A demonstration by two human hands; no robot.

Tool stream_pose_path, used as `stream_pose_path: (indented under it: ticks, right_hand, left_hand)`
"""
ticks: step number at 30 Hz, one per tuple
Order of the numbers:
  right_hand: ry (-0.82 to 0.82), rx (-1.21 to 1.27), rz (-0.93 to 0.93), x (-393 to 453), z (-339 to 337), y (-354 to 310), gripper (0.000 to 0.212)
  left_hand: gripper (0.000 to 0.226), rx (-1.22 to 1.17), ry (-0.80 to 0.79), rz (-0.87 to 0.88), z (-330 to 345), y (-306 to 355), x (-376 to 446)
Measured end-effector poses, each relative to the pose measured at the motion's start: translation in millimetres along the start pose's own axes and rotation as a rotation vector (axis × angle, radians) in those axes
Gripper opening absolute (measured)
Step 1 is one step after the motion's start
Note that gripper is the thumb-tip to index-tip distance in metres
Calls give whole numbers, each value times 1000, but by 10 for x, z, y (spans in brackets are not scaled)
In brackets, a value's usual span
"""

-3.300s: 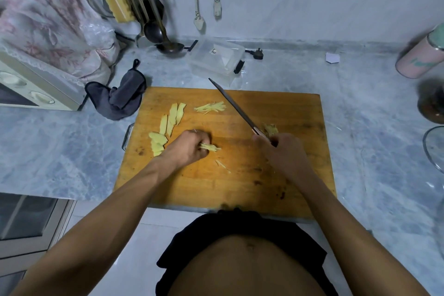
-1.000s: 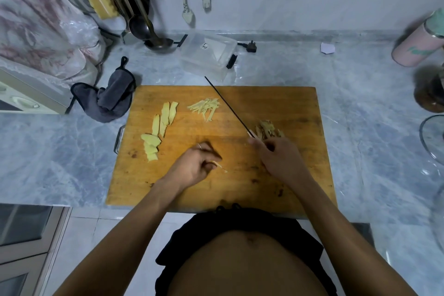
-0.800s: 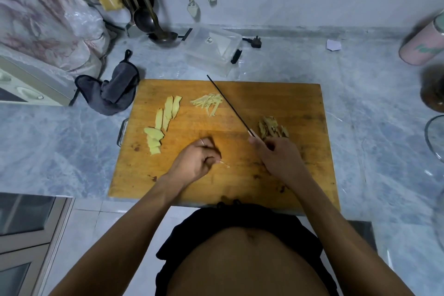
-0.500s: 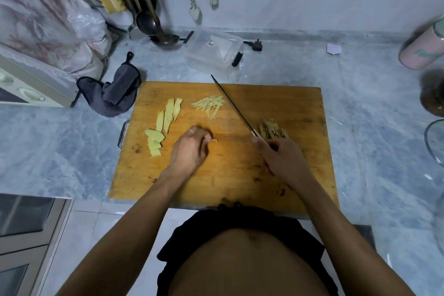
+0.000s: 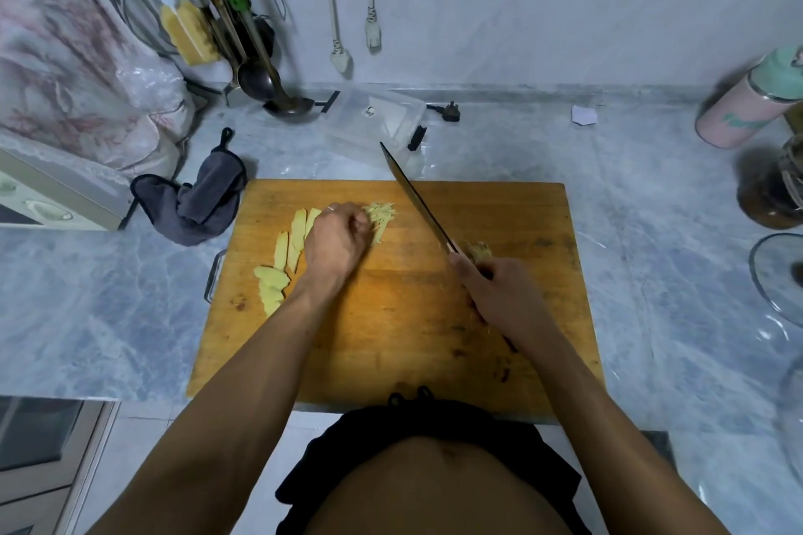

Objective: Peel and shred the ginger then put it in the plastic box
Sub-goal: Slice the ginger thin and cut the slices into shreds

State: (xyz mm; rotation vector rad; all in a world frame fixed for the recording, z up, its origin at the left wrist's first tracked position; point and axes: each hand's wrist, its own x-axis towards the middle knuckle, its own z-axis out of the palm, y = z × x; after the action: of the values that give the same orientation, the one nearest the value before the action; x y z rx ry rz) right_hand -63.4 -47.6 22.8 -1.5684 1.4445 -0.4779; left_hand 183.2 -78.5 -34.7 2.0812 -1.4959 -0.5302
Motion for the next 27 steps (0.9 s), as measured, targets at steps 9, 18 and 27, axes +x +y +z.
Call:
stream_pose_path:
  ticks: [9, 18, 27]
  right_hand:
    - [-66, -3, 15, 23, 84, -57, 71]
    - [-197, -37, 7, -28, 391, -182, 75]
    - [-294, -62, 12, -139, 530, -253, 71]
  left_hand:
    - [34, -155, 62, -59, -129, -132, -348]
    - [31, -71, 294, -322, -357, -795, -1016]
    - [54, -125, 100, -567, -607, -943, -582]
